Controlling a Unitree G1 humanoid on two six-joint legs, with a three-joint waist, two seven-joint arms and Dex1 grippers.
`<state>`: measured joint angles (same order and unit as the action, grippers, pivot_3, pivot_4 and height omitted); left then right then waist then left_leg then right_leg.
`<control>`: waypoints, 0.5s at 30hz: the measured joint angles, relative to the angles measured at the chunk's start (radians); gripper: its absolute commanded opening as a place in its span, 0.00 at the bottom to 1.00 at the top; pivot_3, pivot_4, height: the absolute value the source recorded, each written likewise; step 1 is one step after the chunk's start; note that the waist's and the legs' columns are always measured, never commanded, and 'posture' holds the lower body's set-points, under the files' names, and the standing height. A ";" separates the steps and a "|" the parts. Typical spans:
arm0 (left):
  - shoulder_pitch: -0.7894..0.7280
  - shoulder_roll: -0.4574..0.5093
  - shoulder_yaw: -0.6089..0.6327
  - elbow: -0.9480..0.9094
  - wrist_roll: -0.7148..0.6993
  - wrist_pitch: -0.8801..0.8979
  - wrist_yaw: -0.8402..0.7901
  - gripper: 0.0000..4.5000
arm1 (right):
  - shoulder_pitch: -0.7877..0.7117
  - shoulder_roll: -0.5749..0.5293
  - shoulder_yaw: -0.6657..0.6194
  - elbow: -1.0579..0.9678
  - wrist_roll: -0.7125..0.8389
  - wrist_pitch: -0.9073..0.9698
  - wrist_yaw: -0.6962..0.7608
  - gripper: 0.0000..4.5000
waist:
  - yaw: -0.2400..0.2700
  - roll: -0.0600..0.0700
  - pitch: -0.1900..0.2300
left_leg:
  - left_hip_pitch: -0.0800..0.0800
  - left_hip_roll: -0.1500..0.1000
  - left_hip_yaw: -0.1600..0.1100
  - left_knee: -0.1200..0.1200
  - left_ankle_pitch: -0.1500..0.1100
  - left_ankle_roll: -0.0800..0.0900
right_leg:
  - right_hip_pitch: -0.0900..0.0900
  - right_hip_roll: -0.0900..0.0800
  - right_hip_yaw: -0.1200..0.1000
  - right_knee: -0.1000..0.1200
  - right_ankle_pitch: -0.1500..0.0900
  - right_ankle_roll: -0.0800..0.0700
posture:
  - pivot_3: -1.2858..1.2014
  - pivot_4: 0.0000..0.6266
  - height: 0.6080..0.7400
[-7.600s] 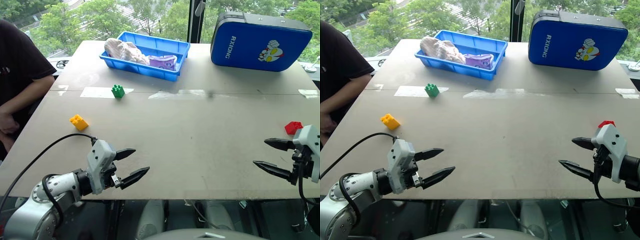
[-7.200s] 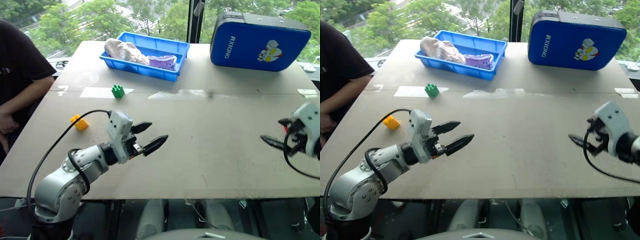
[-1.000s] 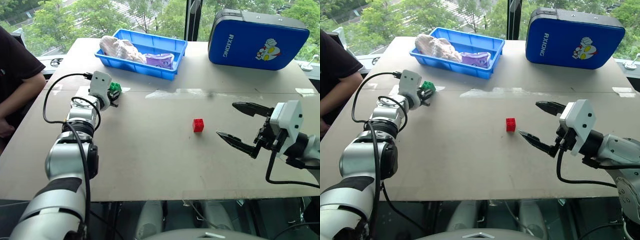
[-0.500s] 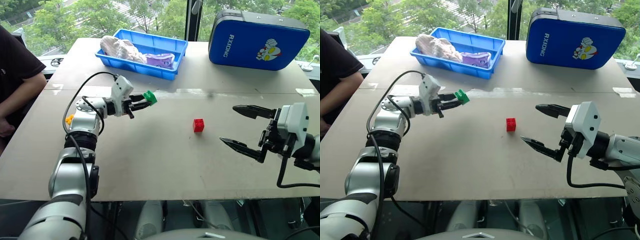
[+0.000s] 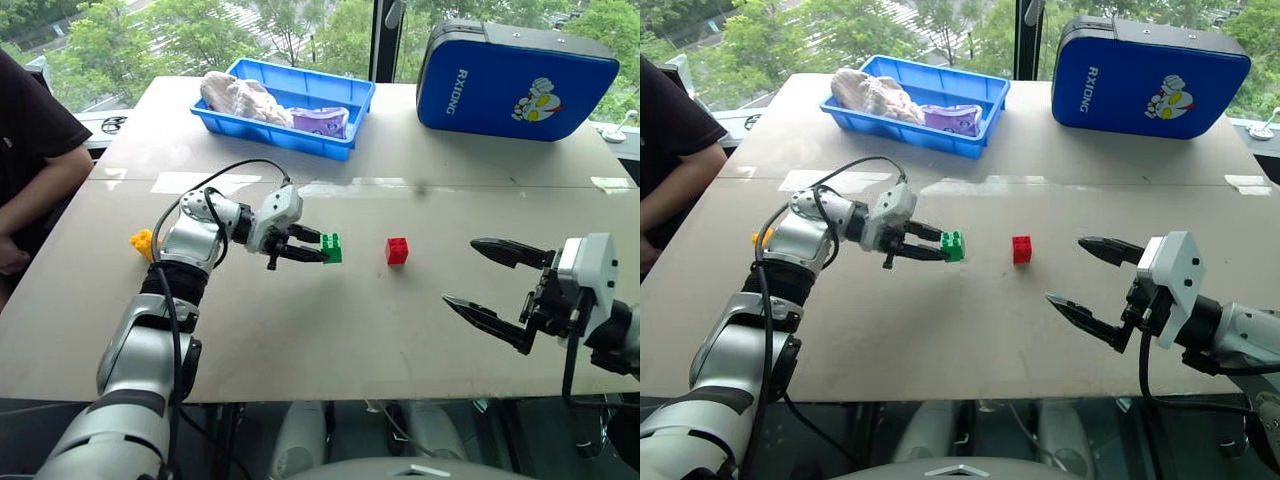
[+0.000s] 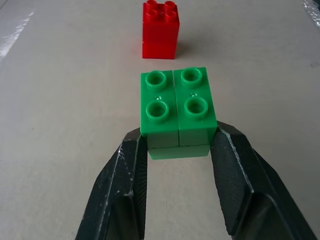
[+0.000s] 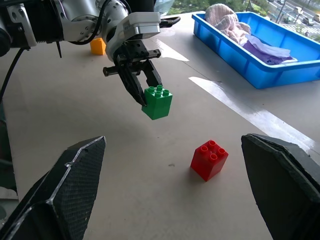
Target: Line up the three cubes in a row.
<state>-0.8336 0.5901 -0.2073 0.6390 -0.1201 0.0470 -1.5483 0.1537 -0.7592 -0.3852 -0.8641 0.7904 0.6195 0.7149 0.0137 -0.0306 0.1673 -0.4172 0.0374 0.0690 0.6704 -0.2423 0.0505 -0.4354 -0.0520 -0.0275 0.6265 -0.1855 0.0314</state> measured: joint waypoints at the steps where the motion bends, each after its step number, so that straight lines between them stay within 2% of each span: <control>1: 0.000 -0.001 -0.001 0.000 0.002 -0.004 0.000 0.29 | 0.006 0.000 -0.007 -0.004 0.001 -0.003 -0.004 1.00 | 0.000 0.000 0.000 | 0.000 0.000 0.000 0.000 0.000 0.000 | 0.000 0.000 0.000 0.000 0.000 0.001 | 0.52 0.24 1.00; 9: -0.009 -0.008 -0.038 -0.001 0.066 -0.070 0.023 0.29 | 0.032 -0.002 -0.016 -0.021 0.003 -0.016 -0.024 1.00 | 0.001 0.000 0.000 | 0.000 0.000 -0.001 0.000 0.000 0.000 | 0.000 0.000 0.001 0.000 -0.001 0.002 | 0.52 0.24 1.00; 15: -0.022 -0.037 -0.043 0.000 0.092 -0.055 0.070 0.29 | 0.047 -0.004 -0.022 -0.021 0.004 -0.026 -0.024 1.00 | 0.001 0.000 0.000 | 0.000 0.000 -0.001 0.000 0.000 0.000 | 0.000 0.000 0.001 0.000 -0.001 0.003 | 0.52 0.24 1.00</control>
<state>-0.8554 0.5526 -0.2502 0.6394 -0.0276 -0.0083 -1.4785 0.2005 -0.7636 -0.4074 -0.8851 0.7942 0.5935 0.6914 0.0150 -0.0307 0.1673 -0.4171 0.0372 0.0679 0.6706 -0.2423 0.0507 -0.4352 -0.0518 -0.0268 0.6266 -0.1870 0.0339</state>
